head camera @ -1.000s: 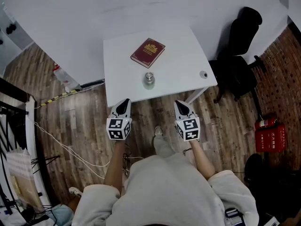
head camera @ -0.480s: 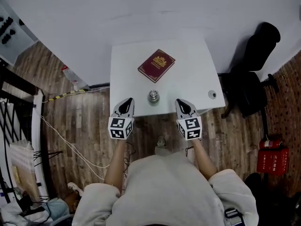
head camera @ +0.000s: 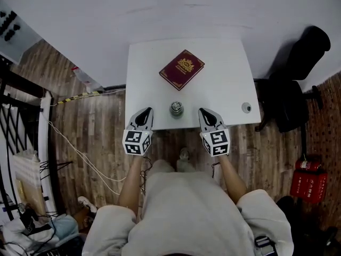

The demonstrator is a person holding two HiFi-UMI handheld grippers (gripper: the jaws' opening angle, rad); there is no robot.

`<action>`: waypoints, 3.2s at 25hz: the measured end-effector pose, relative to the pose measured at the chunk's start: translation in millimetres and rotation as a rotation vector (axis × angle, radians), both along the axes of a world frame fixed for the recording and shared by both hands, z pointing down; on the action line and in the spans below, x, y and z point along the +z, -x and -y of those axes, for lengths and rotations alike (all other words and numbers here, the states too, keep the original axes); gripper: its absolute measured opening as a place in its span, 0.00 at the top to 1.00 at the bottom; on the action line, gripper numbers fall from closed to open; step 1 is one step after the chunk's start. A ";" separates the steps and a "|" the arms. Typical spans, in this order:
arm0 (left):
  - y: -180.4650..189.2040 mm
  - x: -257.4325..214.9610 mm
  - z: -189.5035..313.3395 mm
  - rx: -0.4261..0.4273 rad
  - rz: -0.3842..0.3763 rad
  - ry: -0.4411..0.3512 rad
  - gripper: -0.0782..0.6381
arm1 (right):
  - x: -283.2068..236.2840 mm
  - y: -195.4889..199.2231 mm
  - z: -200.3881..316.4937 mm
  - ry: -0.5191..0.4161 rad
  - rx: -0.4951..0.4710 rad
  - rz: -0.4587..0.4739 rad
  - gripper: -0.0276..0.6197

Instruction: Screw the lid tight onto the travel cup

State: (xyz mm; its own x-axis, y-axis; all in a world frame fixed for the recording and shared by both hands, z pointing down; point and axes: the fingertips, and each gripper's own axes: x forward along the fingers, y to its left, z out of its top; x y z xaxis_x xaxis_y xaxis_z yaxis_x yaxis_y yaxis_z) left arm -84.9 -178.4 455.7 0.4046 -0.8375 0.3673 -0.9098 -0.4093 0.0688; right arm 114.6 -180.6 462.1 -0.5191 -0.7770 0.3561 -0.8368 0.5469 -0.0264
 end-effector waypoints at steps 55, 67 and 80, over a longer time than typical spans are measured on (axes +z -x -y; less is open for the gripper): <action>-84.1 149.4 22.9 0.597 -0.069 0.026 0.42 | 89.4 105.1 30.6 0.011 -0.324 0.066 0.39; -104.5 151.8 29.1 0.663 -0.068 0.016 0.42 | 89.0 139.0 38.4 -0.025 -0.563 -0.016 0.46; -105.5 152.6 33.4 0.661 -0.084 0.004 0.42 | 90.8 142.7 41.8 -0.034 -0.638 -0.032 0.56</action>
State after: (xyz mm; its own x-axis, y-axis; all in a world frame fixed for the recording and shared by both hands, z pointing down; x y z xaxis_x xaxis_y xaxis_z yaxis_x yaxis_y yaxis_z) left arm 20.6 -211.9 608.3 0.8598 -0.4021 0.3147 -0.4590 -0.8786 0.1317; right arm -28.1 -222.4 552.9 -0.8732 -0.3294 0.3592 -0.3459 0.9381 0.0194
